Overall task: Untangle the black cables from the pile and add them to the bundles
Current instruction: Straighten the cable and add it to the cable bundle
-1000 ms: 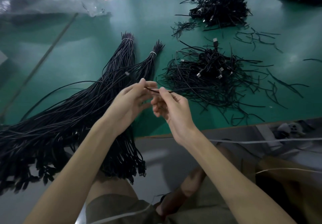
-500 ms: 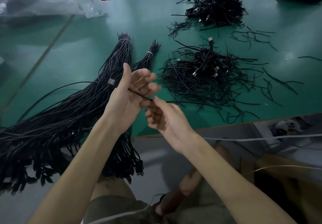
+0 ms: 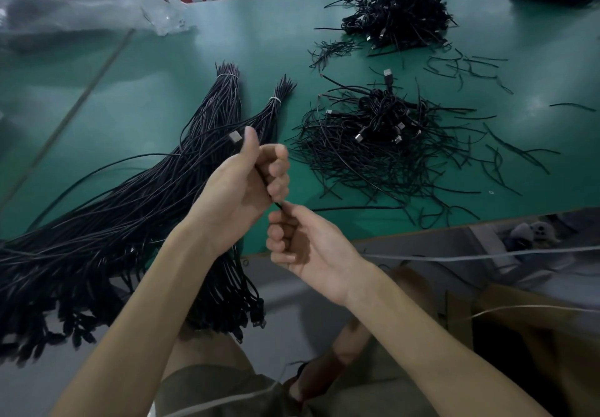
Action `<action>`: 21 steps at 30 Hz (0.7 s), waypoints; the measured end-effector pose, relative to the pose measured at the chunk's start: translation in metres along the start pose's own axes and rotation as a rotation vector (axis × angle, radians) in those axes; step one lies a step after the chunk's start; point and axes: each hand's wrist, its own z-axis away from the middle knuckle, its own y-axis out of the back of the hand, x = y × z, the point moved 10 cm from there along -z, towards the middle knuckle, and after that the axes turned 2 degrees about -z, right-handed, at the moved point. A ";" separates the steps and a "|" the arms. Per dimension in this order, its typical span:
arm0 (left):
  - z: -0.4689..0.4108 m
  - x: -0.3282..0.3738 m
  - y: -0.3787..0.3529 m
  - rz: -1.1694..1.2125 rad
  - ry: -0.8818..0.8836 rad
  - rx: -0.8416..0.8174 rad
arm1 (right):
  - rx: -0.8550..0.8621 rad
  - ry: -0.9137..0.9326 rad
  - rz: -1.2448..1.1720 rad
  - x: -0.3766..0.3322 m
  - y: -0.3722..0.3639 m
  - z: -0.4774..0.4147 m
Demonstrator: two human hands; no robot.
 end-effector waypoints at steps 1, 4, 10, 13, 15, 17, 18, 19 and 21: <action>0.001 0.000 -0.003 -0.042 0.003 -0.015 | -0.008 0.002 -0.026 -0.001 -0.001 0.000; 0.002 0.004 -0.010 -0.113 -0.016 -0.046 | -0.025 0.023 -0.039 -0.006 -0.004 0.000; 0.004 0.014 -0.011 -0.197 -0.063 -0.076 | -0.052 0.042 0.184 -0.013 0.000 0.007; 0.006 0.020 -0.009 -0.283 -0.100 -0.069 | 0.025 0.129 0.695 -0.033 0.011 0.017; 0.009 0.024 -0.008 -0.364 -0.107 -0.054 | 0.044 0.212 0.832 -0.052 0.013 0.025; 0.013 0.027 -0.012 -0.496 -0.117 -0.047 | 0.021 0.301 0.786 -0.070 0.013 0.034; 0.014 0.028 -0.017 -0.588 -0.132 -0.050 | 0.031 0.387 0.797 -0.082 0.014 0.037; 0.015 0.028 -0.024 -0.680 -0.149 -0.065 | 0.070 0.509 0.870 -0.096 0.012 0.043; 0.016 0.027 -0.040 -0.791 -0.190 -0.107 | 0.186 0.711 1.177 -0.113 0.009 0.051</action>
